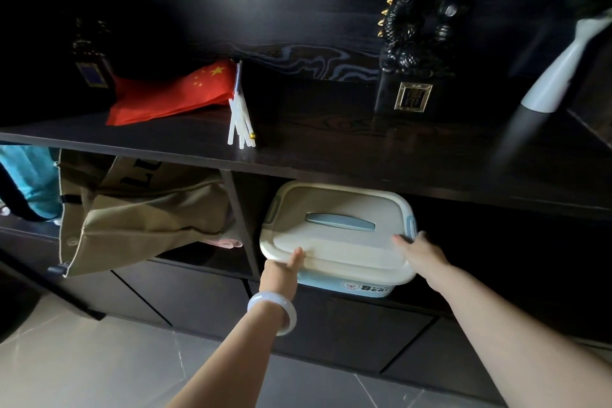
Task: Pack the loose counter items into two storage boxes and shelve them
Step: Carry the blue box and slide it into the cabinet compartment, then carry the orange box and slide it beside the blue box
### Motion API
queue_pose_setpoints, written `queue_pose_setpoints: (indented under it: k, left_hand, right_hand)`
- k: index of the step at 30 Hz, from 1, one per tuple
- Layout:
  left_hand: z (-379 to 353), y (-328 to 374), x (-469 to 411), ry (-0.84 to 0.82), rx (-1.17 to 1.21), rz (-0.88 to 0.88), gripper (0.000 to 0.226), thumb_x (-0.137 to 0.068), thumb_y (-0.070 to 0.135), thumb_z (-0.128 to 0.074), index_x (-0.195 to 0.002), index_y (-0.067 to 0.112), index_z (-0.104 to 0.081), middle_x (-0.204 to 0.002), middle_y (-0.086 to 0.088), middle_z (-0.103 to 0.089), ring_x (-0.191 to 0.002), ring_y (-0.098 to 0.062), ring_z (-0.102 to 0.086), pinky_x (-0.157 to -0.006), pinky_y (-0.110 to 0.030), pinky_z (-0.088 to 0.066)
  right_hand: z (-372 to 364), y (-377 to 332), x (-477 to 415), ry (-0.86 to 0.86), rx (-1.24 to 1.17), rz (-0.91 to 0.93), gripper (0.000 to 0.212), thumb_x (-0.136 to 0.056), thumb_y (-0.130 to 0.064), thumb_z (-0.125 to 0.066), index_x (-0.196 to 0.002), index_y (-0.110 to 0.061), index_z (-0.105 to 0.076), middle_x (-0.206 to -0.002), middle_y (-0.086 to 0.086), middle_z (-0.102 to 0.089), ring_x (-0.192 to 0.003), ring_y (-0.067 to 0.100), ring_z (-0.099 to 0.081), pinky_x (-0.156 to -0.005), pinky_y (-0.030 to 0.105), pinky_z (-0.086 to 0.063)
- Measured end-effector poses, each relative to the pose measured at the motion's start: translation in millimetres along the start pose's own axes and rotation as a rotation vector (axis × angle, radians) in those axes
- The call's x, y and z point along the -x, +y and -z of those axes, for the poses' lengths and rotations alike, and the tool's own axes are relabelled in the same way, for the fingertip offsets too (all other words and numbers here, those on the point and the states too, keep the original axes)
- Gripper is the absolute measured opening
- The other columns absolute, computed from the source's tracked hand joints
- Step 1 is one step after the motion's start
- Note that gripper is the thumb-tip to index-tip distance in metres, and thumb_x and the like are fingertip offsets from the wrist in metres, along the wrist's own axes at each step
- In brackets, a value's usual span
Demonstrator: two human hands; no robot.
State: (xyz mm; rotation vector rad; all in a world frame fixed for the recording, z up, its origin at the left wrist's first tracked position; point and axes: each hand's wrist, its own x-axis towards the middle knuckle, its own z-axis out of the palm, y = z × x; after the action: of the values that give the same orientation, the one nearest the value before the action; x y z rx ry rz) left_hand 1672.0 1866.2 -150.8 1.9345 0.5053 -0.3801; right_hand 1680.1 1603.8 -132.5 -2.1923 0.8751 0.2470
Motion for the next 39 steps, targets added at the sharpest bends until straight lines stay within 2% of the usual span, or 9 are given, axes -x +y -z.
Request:
queue_pose_setpoints:
  k: [2,5,8,10,15,17,24,33,39]
  left_hand:
    - [-3,-1,10,0.021,-0.158,-0.061,0.056,-0.097,0.057,-0.042,-0.098,0.002,-0.056,-0.067,-0.004,-0.048,-0.061,-0.022,-0.047,-0.058,-0.031,-0.035]
    - [-19,-1,33,-0.118,-0.467,-0.207,0.053,-0.103,0.049,-0.032,-0.114,0.003,-0.056,-0.107,-0.015,-0.062,-0.099,-0.032,-0.058,-0.083,-0.035,-0.041]
    - [-49,10,58,-0.292,-0.736,-0.345,0.042,-0.107,0.027,-0.030,-0.141,0.005,-0.040,-0.131,-0.020,-0.051,-0.118,-0.035,-0.051,-0.095,-0.035,-0.038]
    - [-75,23,78,-0.365,-0.895,-0.453,0.042,-0.107,0.029,-0.031,-0.142,0.008,-0.038,-0.137,-0.018,-0.047,-0.125,-0.032,-0.047,-0.103,-0.037,-0.037]
    - [-153,70,133,-0.350,-1.144,-0.741,0.054,-0.103,0.048,-0.032,-0.137,0.008,-0.039,-0.137,-0.013,-0.048,-0.125,-0.031,-0.051,-0.100,-0.042,-0.042]
    - [-190,94,162,-0.374,-1.161,-0.865,0.054,-0.102,0.049,-0.035,-0.137,0.008,-0.040,-0.135,-0.013,-0.048,-0.122,-0.032,-0.052,-0.099,-0.042,-0.044]
    - [-341,135,303,-0.490,-1.423,-1.310,0.050,-0.102,0.045,-0.037,-0.137,0.009,-0.042,-0.137,-0.013,-0.045,-0.125,-0.032,-0.045,-0.106,-0.044,-0.032]
    - [-517,132,494,-0.662,-1.411,-1.629,0.052,-0.101,0.046,-0.039,-0.138,0.009,-0.040,-0.138,-0.012,-0.045,-0.127,-0.032,-0.044,-0.107,-0.046,-0.031]
    - [-626,138,595,-0.775,-1.385,-1.822,0.051,-0.100,0.047,-0.041,-0.137,0.012,-0.042,-0.139,-0.010,-0.045,-0.131,-0.031,-0.041,-0.114,-0.052,-0.020]
  right_hand:
    - [5,6,7,0.007,0.089,0.050,0.063,-0.097,-0.049,-0.044,-0.141,-0.004,-0.036,-0.129,0.023,-0.053,-0.111,0.036,-0.057,-0.078,0.032,-0.043]
    - [18,20,21,0.030,0.156,0.109,0.053,-0.100,-0.044,-0.040,-0.134,-0.003,-0.043,-0.131,0.020,-0.054,-0.116,0.034,-0.055,-0.087,0.033,-0.042]
    - [36,43,33,0.077,0.229,0.113,0.048,-0.100,-0.043,-0.042,-0.130,-0.006,-0.046,-0.128,0.016,-0.057,-0.116,0.033,-0.055,-0.091,0.037,-0.045]
    - [54,67,41,0.095,0.301,0.096,0.049,-0.100,-0.042,-0.042,-0.135,-0.008,-0.041,-0.129,0.014,-0.056,-0.115,0.032,-0.056,-0.087,0.037,-0.047]
    - [122,144,66,0.192,0.361,0.030,0.047,-0.099,-0.041,-0.047,-0.134,-0.010,-0.041,-0.132,0.010,-0.052,-0.120,0.029,-0.053,-0.091,0.040,-0.048]
    - [157,179,77,0.227,0.358,-0.009,0.048,-0.098,-0.042,-0.047,-0.132,-0.008,-0.042,-0.131,0.012,-0.052,-0.120,0.030,-0.052,-0.093,0.039,-0.047]
    - [284,320,146,0.312,0.485,-0.122,0.057,-0.095,-0.045,-0.051,-0.136,-0.008,-0.038,-0.134,0.014,-0.049,-0.125,0.033,-0.045,-0.100,0.040,-0.042]
    - [424,505,249,0.484,0.414,-0.369,0.054,-0.095,-0.047,-0.050,-0.134,-0.010,-0.042,-0.133,0.014,-0.049,-0.123,0.032,-0.046,-0.100,0.040,-0.041]
    - [490,600,282,0.558,0.363,-0.573,0.053,-0.095,-0.049,-0.050,-0.131,-0.010,-0.044,-0.130,0.011,-0.051,-0.119,0.030,-0.048,-0.094,0.039,-0.042]
